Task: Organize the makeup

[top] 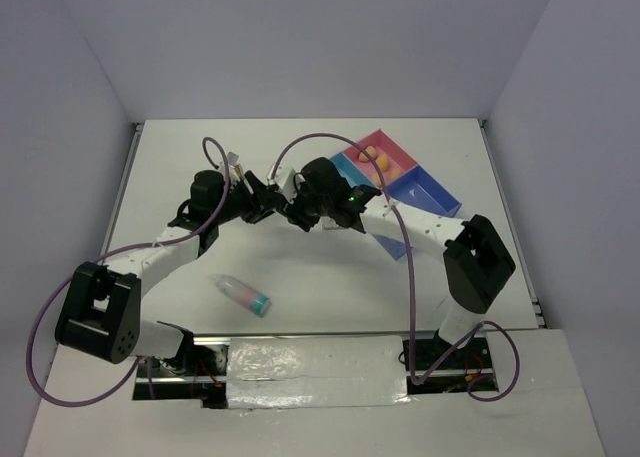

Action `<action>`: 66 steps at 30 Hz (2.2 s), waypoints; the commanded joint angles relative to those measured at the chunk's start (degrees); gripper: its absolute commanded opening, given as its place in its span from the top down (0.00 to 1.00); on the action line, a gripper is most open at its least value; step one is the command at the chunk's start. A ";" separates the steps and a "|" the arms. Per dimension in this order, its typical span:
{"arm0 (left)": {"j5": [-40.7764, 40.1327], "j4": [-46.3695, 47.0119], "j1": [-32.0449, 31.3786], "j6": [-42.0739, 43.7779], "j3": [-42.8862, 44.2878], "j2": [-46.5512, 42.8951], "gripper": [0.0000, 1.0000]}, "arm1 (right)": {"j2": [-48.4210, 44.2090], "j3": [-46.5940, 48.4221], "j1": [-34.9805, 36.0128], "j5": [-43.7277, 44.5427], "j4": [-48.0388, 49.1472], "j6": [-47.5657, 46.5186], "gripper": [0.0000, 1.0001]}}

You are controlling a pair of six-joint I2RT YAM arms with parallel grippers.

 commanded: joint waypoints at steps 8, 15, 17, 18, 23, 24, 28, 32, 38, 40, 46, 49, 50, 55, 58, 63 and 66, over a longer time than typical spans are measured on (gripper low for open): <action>-1.85 -2.48 1.70 2.38 6.18 -4.01 0.05 | -6.54 -6.27 -0.25 -0.08 4.67 -0.72 0.73; -1.59 -5.38 4.43 3.88 8.12 -3.93 0.01 | -10.06 -10.32 -1.30 0.88 5.90 -0.29 0.74; -2.99 -8.09 5.48 5.28 8.73 -4.71 0.01 | -10.94 -10.32 -2.53 1.85 5.46 0.33 0.75; -4.04 -9.67 5.74 6.07 9.08 -5.68 0.01 | -11.20 -9.97 -3.23 2.02 4.76 0.51 0.75; -13.70 -21.34 7.68 12.05 10.75 -9.90 0.08 | -11.47 -6.73 -10.96 3.78 1.77 1.65 0.75; -14.93 -22.77 7.94 13.36 10.75 -11.47 0.10 | -11.03 -5.07 -12.19 4.13 0.46 1.65 0.75; -19.33 -28.22 8.82 15.39 8.92 -15.52 0.57 | -8.66 -0.58 -16.59 6.85 -2.45 0.95 0.75; -21.01 -30.34 9.09 14.52 3.65 -20.18 0.79 | -4.62 3.03 -19.58 8.35 -3.77 1.30 0.75; -21.36 -33.58 9.35 10.57 -4.27 -27.47 0.15 | 4.25 9.36 -21.34 7.48 -6.66 3.23 0.73; -22.67 -36.91 9.35 10.21 -4.89 -29.67 0.08 | 6.62 11.91 -21.96 7.04 -8.86 3.50 0.71; -24.88 -44.13 9.35 8.98 -4.54 -34.60 0.07 | 11.29 14.46 -22.66 5.72 -12.21 4.20 0.48; -25.41 -47.56 9.35 7.32 -4.80 -36.36 0.08 | 11.56 14.38 -22.66 5.28 -12.47 4.11 0.36; -25.49 -49.05 9.35 6.70 -5.06 -36.79 0.09 | 11.47 14.29 -22.58 5.02 -12.56 4.11 0.34; -25.05 -52.40 9.35 3.01 -6.47 -37.59 0.11 | 11.12 14.29 -22.75 4.05 -13.96 4.11 0.22; -24.88 -53.63 9.35 1.07 -7.17 -36.98 0.14 | 10.33 14.81 -22.93 3.00 -15.02 4.11 0.18; -24.97 -55.39 9.35 0.45 -7.09 -34.87 0.19 | 7.35 16.30 -24.15 -2.26 -17.74 1.04 0.00; -24.79 -56.09 9.35 0.90 -6.82 -33.99 0.20 | 5.32 16.57 -26.17 -7.80 -17.92 -0.98 0.00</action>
